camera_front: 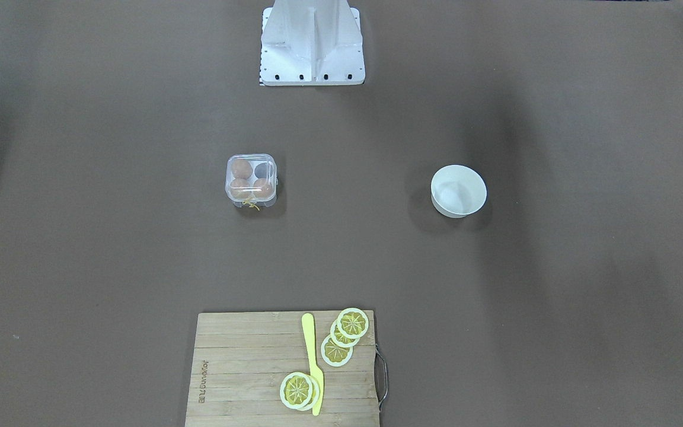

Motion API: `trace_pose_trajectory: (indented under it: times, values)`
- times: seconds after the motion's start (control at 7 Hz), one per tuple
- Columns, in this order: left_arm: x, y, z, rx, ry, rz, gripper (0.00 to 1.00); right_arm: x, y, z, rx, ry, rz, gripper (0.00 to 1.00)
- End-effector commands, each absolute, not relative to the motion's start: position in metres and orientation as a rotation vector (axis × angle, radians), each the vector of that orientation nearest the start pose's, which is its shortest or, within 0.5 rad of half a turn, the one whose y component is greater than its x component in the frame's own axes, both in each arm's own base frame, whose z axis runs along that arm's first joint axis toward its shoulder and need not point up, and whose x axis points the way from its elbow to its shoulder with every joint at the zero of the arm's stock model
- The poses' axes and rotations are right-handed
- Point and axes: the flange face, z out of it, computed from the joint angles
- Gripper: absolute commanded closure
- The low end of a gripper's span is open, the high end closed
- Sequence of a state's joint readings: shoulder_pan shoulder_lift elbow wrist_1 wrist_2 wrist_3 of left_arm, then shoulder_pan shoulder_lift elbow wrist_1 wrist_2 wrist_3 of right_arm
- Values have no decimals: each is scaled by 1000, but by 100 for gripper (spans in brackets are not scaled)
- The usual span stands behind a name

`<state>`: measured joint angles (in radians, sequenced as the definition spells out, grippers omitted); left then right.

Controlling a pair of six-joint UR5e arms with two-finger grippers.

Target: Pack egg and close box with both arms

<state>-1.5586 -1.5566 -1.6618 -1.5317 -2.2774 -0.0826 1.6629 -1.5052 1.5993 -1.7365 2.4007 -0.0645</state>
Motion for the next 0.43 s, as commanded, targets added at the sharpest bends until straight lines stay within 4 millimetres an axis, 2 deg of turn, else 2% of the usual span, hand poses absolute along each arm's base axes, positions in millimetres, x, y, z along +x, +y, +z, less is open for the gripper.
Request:
trace_pose_trajectory:
  times: [0.0, 0.29]
  values:
    - [-63, -488, 630, 0, 708, -55, 1, 107, -506, 623, 0, -834, 55, 0]
    - [-63, -488, 629, 2, 708, -55, 1, 106, -502, 618, 6, -844, 54, 0]
